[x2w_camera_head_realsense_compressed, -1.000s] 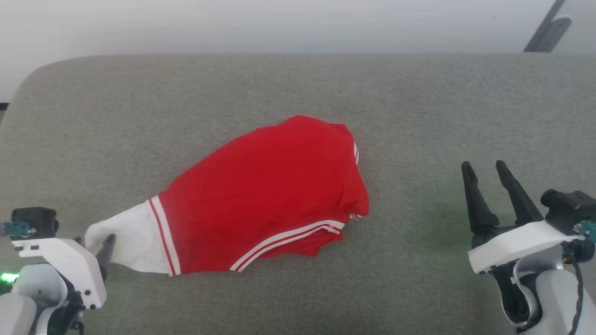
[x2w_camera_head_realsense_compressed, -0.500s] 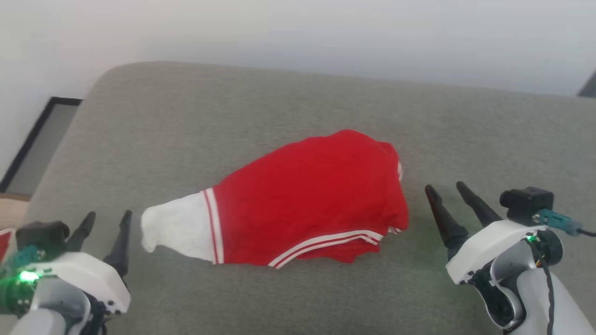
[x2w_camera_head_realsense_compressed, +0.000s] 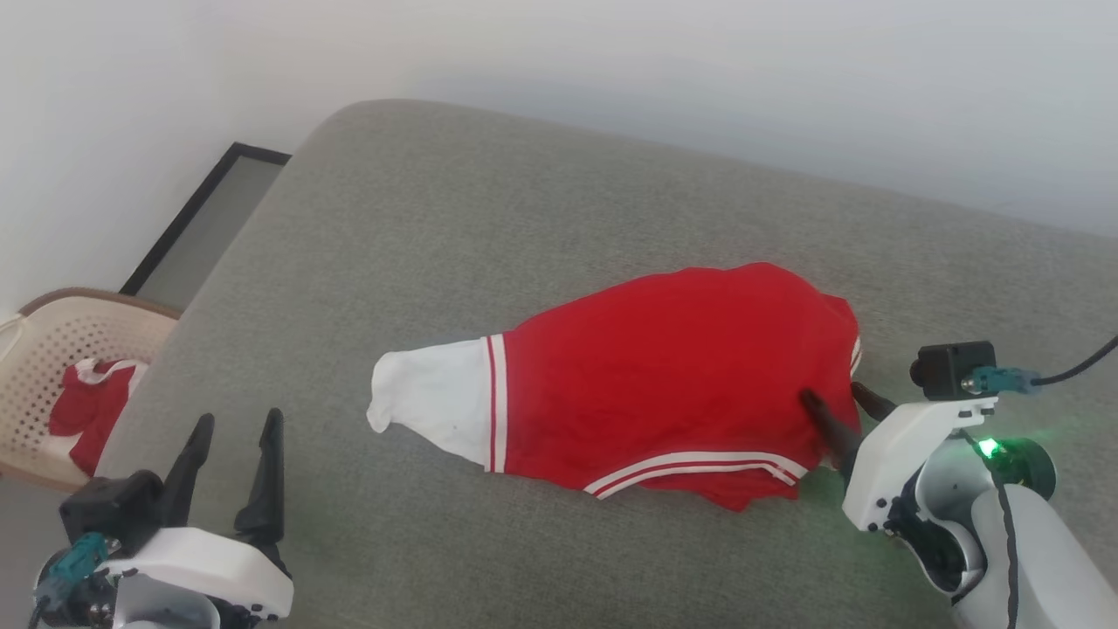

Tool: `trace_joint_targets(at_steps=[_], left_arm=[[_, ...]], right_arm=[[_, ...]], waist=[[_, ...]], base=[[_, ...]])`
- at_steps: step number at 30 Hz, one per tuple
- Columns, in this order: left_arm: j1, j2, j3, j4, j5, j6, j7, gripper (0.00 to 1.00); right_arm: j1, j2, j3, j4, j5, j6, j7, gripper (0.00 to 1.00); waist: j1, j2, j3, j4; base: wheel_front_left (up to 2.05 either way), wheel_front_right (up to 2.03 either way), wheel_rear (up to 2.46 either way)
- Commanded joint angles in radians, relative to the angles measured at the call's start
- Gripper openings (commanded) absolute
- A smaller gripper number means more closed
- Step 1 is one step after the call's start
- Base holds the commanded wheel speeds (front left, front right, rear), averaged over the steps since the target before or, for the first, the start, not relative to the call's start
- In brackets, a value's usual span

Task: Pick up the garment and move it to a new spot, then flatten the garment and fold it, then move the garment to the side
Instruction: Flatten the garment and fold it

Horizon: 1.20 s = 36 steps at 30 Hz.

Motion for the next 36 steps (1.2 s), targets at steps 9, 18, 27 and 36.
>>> trace_joint_targets(at_steps=[9, 18, 27, 36], left_arm=[[0.043, -0.050, 0.049, 0.003, 0.013, -0.008, -0.047, 1.00], [0.074, -0.080, 0.113, -0.017, 0.028, -0.026, -0.052, 1.00], [0.086, -0.111, 0.163, -0.031, 0.066, -0.052, -0.052, 1.00], [0.091, -0.143, 0.170, -0.017, 0.100, -0.083, -0.053, 1.00]], right_arm=[[-0.040, -0.023, -0.014, 0.040, -0.010, 0.000, 0.004, 0.00], [-0.020, -0.095, -0.095, 0.004, -0.021, 0.000, 0.009, 0.00], [0.030, -0.129, -0.165, -0.113, -0.013, 0.000, 0.042, 0.00], [0.037, -0.044, 0.018, -0.268, 0.009, 0.000, 0.094, 0.00]], waist=[[0.0000, 0.0000, 0.007, 0.010], [0.0000, 0.0000, 0.007, -0.040], [0.0000, 0.0000, 0.013, -0.069], [0.0000, 0.0000, 0.007, -0.047]], base=[[0.00, 0.00, 0.00], [0.00, 0.00, 0.00], [0.00, 0.00, 0.00], [0.00, 0.00, 0.00]])
